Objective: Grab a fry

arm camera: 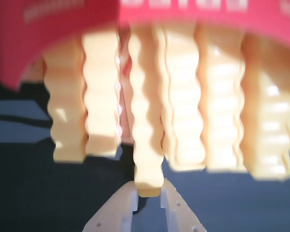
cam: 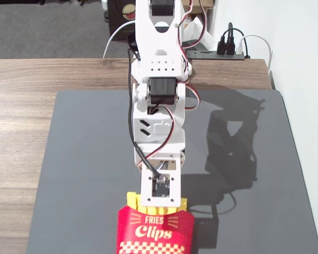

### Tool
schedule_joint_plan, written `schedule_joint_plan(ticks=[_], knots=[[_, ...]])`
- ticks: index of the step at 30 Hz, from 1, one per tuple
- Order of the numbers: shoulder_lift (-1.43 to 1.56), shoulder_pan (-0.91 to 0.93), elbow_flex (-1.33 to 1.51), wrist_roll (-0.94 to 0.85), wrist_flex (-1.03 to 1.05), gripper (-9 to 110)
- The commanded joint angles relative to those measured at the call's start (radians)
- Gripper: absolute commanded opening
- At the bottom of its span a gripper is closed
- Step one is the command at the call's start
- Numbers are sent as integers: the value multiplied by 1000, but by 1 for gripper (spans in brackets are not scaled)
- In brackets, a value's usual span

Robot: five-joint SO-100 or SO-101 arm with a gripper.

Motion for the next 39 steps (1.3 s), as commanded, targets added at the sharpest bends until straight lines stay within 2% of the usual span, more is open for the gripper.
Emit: schedule_joint_plan(ticks=[1,16,39], knots=[[106,8,46,6,-2,1],[474,37,480,-14,-58,1],[948,18,727,-2,121,1]])
